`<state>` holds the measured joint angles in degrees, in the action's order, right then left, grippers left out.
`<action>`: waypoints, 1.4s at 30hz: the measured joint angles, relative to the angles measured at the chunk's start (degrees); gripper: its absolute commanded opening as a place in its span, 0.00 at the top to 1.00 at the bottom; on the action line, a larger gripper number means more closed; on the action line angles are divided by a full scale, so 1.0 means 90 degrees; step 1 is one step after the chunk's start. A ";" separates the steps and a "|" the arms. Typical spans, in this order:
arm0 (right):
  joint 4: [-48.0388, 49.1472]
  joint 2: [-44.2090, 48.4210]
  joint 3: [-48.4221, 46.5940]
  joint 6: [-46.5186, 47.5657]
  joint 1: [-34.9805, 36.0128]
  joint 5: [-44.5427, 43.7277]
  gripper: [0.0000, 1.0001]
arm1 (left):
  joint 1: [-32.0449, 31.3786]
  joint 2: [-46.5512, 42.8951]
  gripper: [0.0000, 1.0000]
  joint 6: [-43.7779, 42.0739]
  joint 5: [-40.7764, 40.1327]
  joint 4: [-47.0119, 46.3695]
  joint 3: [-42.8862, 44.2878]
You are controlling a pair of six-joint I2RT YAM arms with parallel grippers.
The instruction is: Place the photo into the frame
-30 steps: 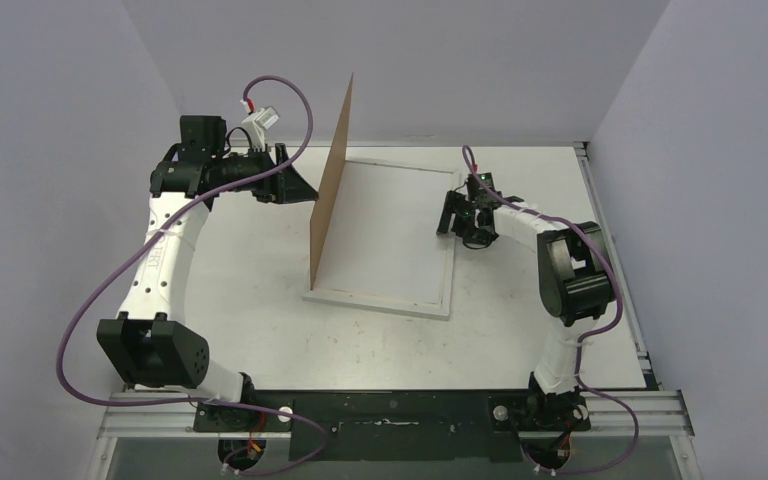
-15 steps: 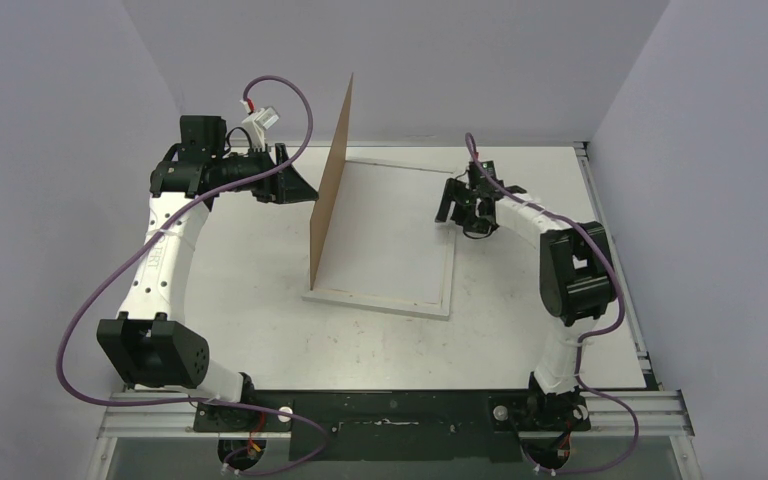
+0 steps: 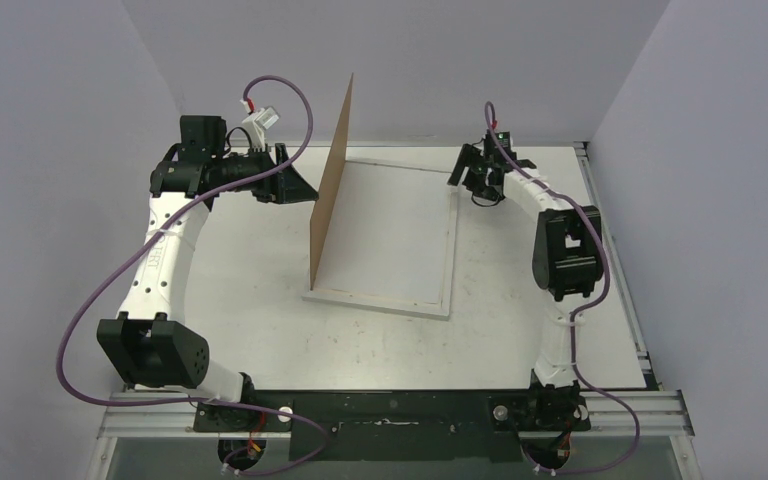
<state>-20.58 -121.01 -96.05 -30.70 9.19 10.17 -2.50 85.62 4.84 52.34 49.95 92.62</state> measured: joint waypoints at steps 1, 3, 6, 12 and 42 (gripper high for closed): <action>-0.0002 -0.0104 -0.0053 0.0002 0.0000 0.0005 0.26 | 0.0000 0.0000 0.45 -0.0002 0.0000 0.0002 0.0000; -0.0012 -0.0340 -0.0141 0.0000 0.0002 0.0039 0.27 | 0.0000 0.0000 0.45 0.0000 0.0002 0.0000 0.0000; -0.0007 -0.0576 -0.0233 -0.0002 0.0007 0.0078 0.29 | 0.0000 0.0000 0.45 0.0000 0.0002 0.0000 0.0000; 0.0046 -0.0816 -0.0367 -0.0019 0.0019 0.0092 0.33 | 0.0000 0.0000 0.45 0.0000 0.0007 0.0000 0.0000; 0.0335 -0.1188 -0.0663 -0.0238 -0.0044 0.0270 0.55 | 0.0000 0.0000 0.45 -0.0002 0.0015 0.0000 0.0000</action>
<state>-17.56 -131.70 -102.02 -32.84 8.80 12.60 -2.50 85.62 4.82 52.47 49.95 92.62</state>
